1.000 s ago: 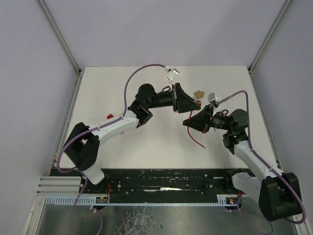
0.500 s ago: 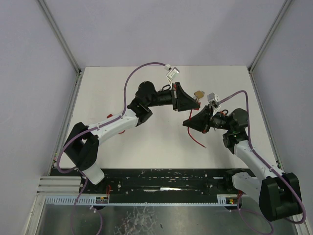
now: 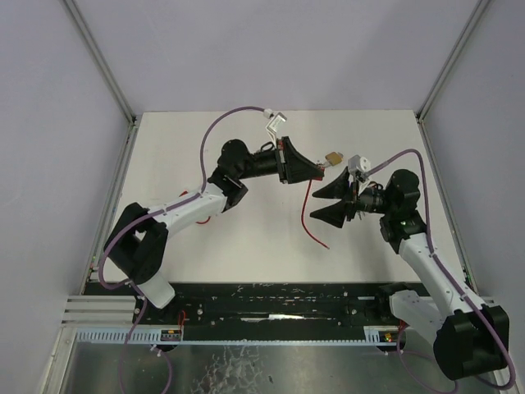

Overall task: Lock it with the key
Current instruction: Lock the lock.

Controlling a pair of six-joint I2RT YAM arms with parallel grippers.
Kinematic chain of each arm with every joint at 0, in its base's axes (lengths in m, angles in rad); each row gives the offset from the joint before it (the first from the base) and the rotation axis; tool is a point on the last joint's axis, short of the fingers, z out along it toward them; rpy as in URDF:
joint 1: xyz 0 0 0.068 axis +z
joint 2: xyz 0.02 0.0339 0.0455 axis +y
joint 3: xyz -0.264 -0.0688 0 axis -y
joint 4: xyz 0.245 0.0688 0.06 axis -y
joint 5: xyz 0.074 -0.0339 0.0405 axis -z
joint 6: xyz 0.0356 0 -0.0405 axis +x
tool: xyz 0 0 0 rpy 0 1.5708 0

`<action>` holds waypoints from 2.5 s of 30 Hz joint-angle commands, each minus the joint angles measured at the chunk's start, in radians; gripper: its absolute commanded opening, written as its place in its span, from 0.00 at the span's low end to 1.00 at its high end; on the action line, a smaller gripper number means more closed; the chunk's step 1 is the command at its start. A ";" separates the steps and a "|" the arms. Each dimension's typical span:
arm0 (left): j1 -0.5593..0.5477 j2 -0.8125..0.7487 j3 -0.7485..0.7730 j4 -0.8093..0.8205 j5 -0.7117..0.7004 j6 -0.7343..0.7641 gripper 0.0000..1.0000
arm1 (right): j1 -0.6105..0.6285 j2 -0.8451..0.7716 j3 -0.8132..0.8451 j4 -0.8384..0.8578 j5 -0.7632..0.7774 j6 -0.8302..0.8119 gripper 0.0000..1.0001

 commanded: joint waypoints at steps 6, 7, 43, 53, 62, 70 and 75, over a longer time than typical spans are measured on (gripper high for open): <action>0.130 -0.007 -0.051 0.267 0.106 -0.170 0.00 | -0.050 -0.121 0.210 -0.845 -0.032 -0.944 0.78; 0.136 -0.003 -0.059 0.294 0.104 -0.187 0.00 | -0.050 -0.128 0.208 -0.902 -0.031 -1.044 0.82; -0.175 0.100 -0.152 0.789 -1.133 0.404 0.00 | -0.280 0.000 -0.143 0.286 0.522 0.959 1.00; -0.236 0.145 -0.117 0.789 -1.237 0.445 0.00 | -0.281 0.190 -0.184 0.448 0.627 1.167 0.98; -0.276 0.127 -0.135 0.789 -1.233 0.457 0.00 | -0.246 0.239 -0.140 0.417 0.581 1.131 1.00; -0.284 0.150 -0.144 0.789 -1.239 0.464 0.00 | -0.246 0.177 -0.159 0.431 0.633 1.118 0.82; -0.286 0.160 -0.148 0.790 -1.241 0.471 0.00 | -0.247 0.131 -0.158 0.432 0.656 1.047 0.54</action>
